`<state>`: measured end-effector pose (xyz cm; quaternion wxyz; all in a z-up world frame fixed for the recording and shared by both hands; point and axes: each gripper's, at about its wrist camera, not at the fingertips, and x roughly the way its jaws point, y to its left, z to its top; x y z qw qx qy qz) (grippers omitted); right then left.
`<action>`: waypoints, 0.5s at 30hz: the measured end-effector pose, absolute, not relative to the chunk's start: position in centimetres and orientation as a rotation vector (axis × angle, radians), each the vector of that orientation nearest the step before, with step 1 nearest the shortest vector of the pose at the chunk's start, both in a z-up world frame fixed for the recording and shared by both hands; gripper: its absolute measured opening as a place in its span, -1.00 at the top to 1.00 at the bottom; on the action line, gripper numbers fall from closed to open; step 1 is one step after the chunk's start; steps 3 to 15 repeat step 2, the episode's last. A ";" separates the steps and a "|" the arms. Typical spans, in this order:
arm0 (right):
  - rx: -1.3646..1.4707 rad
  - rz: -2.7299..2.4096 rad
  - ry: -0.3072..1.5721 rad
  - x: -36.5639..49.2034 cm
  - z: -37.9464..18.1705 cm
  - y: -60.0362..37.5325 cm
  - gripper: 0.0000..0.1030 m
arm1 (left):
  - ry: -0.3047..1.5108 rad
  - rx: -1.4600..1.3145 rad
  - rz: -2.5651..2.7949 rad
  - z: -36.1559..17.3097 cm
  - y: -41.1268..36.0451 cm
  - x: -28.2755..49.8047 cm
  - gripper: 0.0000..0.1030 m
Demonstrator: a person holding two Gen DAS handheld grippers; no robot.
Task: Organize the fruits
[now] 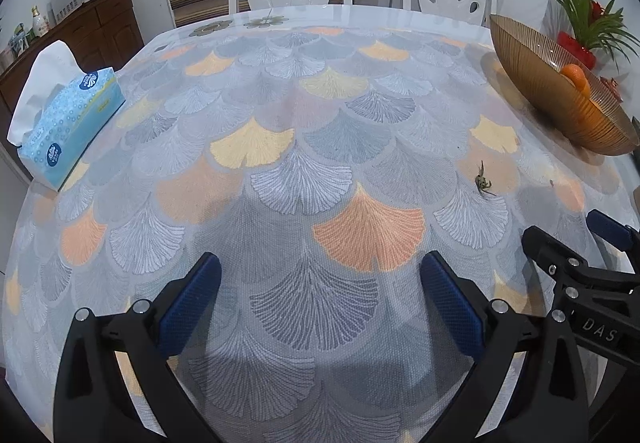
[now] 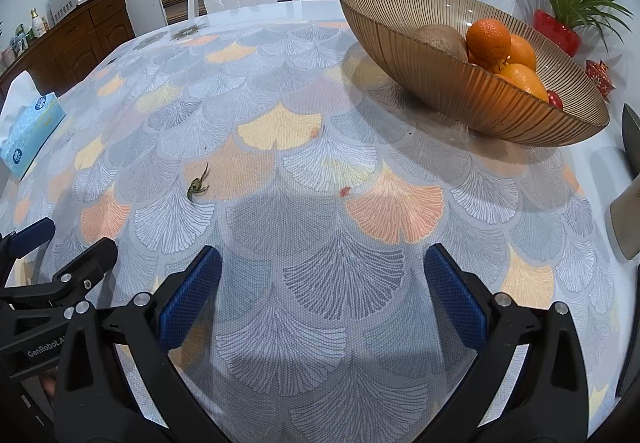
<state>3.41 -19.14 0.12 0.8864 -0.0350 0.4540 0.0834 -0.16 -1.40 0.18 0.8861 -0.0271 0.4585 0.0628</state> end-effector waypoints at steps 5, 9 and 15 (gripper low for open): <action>-0.073 0.173 0.944 3.4 0.1 -19.1 -0.94 | 0.954 -0.056 0.131 0.2 -1.5 -0.2 -0.91; -0.073 0.173 0.944 3.4 0.1 -19.1 -0.94 | 0.954 -0.056 0.131 0.2 -1.5 -0.2 -0.91; -0.073 0.173 0.944 3.4 0.1 -19.1 -0.94 | 0.954 -0.056 0.131 0.2 -1.5 -0.2 -0.91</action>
